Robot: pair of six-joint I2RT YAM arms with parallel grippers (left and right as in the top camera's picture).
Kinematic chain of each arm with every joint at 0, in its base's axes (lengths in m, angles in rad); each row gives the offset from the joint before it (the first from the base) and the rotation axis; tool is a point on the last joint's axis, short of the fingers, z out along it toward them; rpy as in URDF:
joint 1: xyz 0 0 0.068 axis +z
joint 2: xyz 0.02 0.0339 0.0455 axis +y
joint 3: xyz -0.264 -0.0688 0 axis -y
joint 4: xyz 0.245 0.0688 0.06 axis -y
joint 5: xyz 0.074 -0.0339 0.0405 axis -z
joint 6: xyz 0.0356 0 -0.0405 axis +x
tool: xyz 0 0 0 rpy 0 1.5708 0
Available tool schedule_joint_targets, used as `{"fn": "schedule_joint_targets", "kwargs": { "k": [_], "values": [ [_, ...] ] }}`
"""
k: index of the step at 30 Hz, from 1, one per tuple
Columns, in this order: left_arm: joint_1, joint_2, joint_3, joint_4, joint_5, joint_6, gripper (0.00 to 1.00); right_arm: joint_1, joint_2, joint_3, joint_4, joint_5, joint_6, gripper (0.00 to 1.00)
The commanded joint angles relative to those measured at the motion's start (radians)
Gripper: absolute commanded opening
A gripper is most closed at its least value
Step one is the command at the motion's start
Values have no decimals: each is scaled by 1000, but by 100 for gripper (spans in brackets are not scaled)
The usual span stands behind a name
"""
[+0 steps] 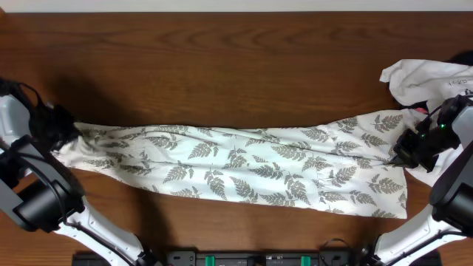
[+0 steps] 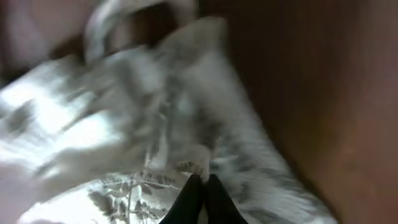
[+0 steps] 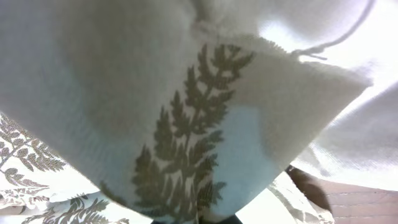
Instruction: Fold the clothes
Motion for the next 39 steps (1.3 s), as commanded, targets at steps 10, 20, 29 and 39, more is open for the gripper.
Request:
{"fn": "schedule_joint_targets", "kwargs": {
  "k": [10, 20, 29, 39],
  "values": [
    [2, -109, 38, 259, 152, 72, 6, -11, -7, -3, -1, 22, -1, 1],
    [2, -109, 38, 365, 245, 69, 6, -11, -7, -3, 1, 25, -1, 1],
    [-13, -108, 37, 360, 126, 69, 27, -11, -7, -3, 3, 25, -1, 1],
    [-75, -11, 37, 447, 71, 68, 50, -11, -7, -3, 3, 25, -1, 1]
  ]
}}
